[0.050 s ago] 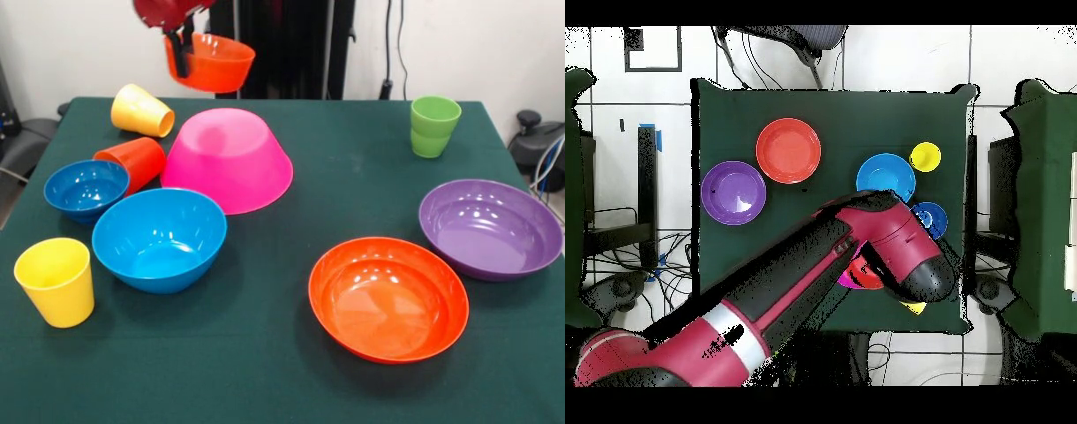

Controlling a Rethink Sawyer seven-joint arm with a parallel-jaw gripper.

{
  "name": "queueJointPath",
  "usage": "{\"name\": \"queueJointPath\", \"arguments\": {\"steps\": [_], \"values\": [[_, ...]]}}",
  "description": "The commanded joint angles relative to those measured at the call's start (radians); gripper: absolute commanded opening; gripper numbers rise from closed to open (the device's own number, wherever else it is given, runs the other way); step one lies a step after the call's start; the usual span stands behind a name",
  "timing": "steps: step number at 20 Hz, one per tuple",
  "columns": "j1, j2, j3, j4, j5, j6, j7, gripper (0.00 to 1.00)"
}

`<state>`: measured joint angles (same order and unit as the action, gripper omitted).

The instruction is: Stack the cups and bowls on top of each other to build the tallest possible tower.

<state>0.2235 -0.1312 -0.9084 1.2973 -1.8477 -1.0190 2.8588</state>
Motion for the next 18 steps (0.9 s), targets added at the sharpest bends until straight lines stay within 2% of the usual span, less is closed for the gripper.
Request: {"name": "queueJointPath", "arguments": {"steps": [1,8,11,14,18], "values": [[-0.034,0.089,0.155,-0.184,-0.02,-0.083,0.27,0.0],[-0.036,0.074,0.164,-0.195,0.03,-0.119,0.272,0.0],[-0.034,0.084,0.157,-0.205,0.032,-0.137,0.291,0.0],[-0.037,0.1,0.151,-0.215,0.018,-0.196,0.333,0.0],[-0.047,0.12,0.145,-0.223,0.005,-0.229,0.319,0.0]]}}
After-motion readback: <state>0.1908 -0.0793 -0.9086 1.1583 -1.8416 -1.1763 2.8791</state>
